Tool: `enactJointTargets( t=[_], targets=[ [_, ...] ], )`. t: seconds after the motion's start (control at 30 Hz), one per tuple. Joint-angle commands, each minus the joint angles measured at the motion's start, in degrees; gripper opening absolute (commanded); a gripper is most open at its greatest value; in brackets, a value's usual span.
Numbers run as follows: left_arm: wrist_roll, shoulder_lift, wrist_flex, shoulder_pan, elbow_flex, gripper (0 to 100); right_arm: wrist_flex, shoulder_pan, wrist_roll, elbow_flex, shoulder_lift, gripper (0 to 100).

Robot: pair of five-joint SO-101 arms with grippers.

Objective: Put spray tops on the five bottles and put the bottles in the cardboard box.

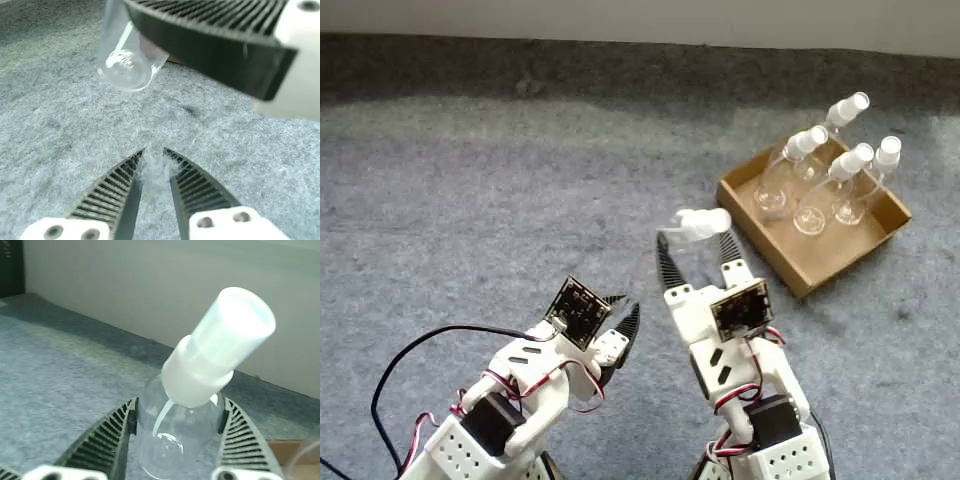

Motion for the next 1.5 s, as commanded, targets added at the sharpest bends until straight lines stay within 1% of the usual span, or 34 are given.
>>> enactJointTargets(
  t=[0.0,0.1,0.23,0.4,0.57,0.7,0.8,0.9,1.0,1.1,1.2,1.47],
  targets=[
    [-0.35,-0.13,-0.09,-4.70,1.19,0,1.01,9.19,0.00,-3.38,-0.48,15.6],
    [-0.26,-0.13,-0.18,-10.77,1.19,0,9.27,14.46,-0.09,-3.74,-0.48,15.5],
    [-0.26,-0.13,-0.18,-14.73,1.19,0,11.03,17.80,0.09,-8.48,-0.48,15.5],
    [-0.26,-0.13,0.09,-15.16,1.19,0,16.48,24.75,0.09,-12.97,-0.48,15.6],
    [-0.26,-0.04,0.09,-15.16,1.19,0,16.92,30.20,1.14,-17.45,-0.31,15.6],
    [-0.26,-0.04,0.09,-15.16,1.27,0,17.01,31.52,6.15,-21.49,0.57,15.6],
    [-0.26,-0.04,0.09,-15.16,1.27,0,17.01,31.60,7.30,-24.66,5.93,15.6],
    [-0.26,-0.04,0.09,-15.16,1.27,0,17.01,32.04,7.03,-27.47,14.46,15.6],
    [-0.26,0.04,0.09,-15.16,1.27,0,14.81,34.42,6.95,-28.79,21.93,15.6],
    [-0.26,0.04,0.09,-15.16,1.27,0,7.34,37.67,6.95,-28.44,26.68,15.7],
    [-0.26,0.04,0.09,-15.16,1.27,0,2.86,39.60,6.95,-25.19,29.58,15.9],
    [-0.26,0.13,0.09,-15.16,1.27,0,-10.07,39.78,6.95,-16.04,32.13,15.9]
  ],
)
